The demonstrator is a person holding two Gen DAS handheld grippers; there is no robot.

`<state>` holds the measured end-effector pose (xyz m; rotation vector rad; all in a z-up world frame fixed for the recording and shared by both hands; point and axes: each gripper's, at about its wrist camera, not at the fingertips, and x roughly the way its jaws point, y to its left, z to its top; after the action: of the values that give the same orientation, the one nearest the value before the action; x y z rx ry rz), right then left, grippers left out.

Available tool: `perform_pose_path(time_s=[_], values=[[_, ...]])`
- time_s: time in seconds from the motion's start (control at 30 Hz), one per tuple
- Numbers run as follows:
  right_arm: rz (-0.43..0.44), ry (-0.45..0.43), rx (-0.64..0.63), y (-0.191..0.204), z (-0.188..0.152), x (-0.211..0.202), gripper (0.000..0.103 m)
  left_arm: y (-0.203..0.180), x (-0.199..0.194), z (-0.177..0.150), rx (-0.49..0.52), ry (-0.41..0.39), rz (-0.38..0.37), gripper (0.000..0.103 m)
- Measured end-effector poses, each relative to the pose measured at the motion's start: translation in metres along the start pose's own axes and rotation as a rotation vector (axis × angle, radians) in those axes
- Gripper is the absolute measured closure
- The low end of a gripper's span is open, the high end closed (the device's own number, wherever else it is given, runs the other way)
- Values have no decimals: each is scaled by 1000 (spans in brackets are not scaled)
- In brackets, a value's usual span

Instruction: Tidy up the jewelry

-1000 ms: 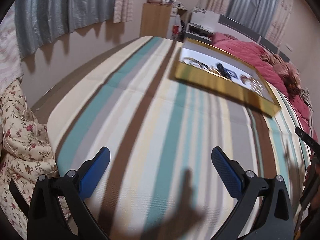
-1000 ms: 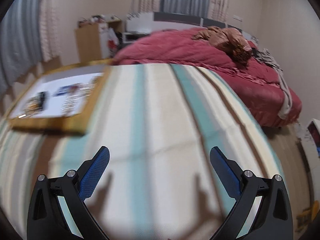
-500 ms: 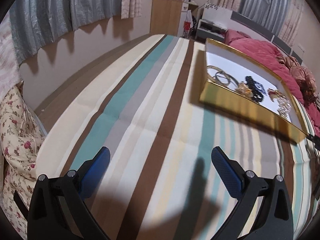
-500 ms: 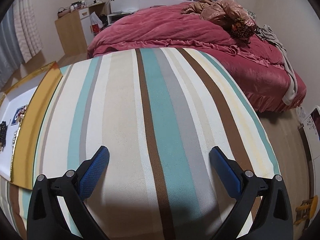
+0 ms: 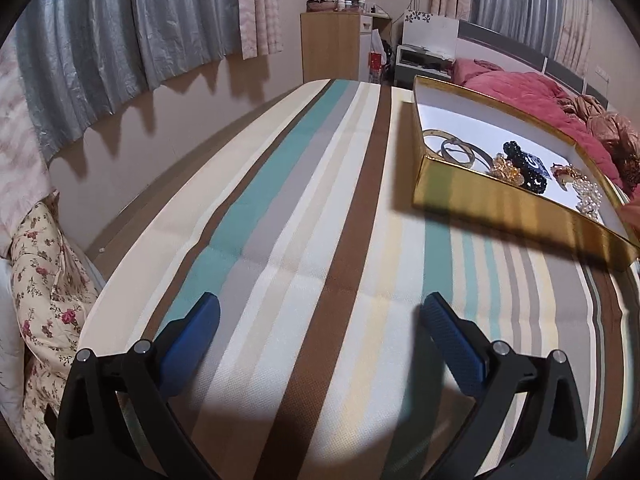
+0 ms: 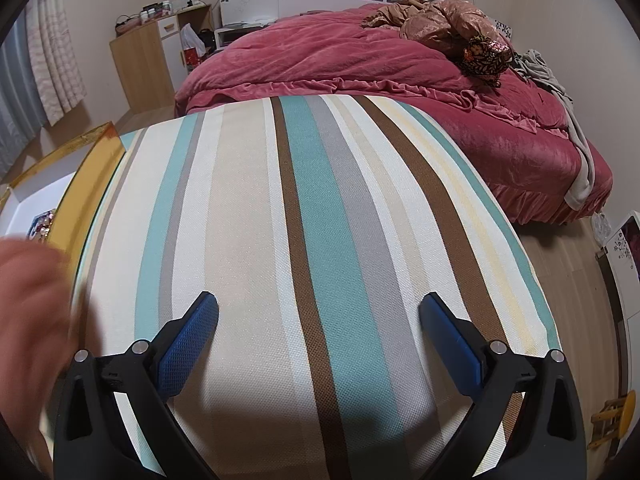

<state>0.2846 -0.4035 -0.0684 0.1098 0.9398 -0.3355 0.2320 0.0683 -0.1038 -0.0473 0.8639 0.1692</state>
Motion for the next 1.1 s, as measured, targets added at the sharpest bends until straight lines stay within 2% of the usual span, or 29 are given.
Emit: perform_pose_path(time_s=[0.03, 1.1], values=[[0, 0, 0, 0, 0, 0, 5, -1, 0, 1, 1, 0, 1, 103], [-1, 0, 0, 0, 0, 0, 5, 3, 0, 1, -3, 2, -3, 103]])
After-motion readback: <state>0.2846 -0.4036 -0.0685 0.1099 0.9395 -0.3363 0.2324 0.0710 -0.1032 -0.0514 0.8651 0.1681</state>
